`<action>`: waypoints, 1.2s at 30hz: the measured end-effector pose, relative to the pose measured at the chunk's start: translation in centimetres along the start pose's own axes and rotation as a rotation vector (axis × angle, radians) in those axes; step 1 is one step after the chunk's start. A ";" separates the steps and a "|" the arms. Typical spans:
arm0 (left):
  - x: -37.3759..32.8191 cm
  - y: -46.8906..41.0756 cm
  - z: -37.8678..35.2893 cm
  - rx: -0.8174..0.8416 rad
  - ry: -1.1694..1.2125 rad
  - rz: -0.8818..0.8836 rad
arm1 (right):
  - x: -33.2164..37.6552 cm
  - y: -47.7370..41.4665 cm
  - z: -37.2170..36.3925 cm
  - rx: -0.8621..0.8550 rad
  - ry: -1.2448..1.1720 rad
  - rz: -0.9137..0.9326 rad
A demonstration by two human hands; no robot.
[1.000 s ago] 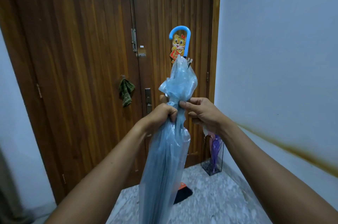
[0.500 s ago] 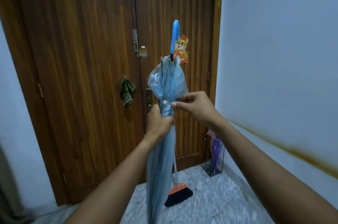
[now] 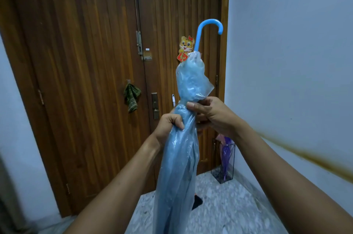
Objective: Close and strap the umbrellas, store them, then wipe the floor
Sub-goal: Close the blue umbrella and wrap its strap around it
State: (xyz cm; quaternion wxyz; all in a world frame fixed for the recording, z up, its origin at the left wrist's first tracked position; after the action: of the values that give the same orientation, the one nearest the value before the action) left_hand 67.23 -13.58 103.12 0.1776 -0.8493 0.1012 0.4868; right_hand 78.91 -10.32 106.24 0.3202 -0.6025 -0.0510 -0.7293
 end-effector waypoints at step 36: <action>-0.9 1.0 2.0 -0.343 -0.420 -0.303 | 1.6 1.9 2.0 -0.254 0.325 0.104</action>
State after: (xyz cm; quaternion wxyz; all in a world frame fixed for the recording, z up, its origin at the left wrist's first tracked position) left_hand 64.79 -13.72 102.79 0.1191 -0.7530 -0.1490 0.6297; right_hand 81.46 -11.55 107.70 0.2828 -0.5142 0.1248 -0.8000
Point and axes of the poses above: each hand's wrist, its own y-axis away from the middle knuckle, its own z-axis out of the back of the hand, x = y × z, the point moved 6 cm from there along -y, towards the middle knuckle, and after that the axes turned 10 degrees about y, right-handed, at the moved point
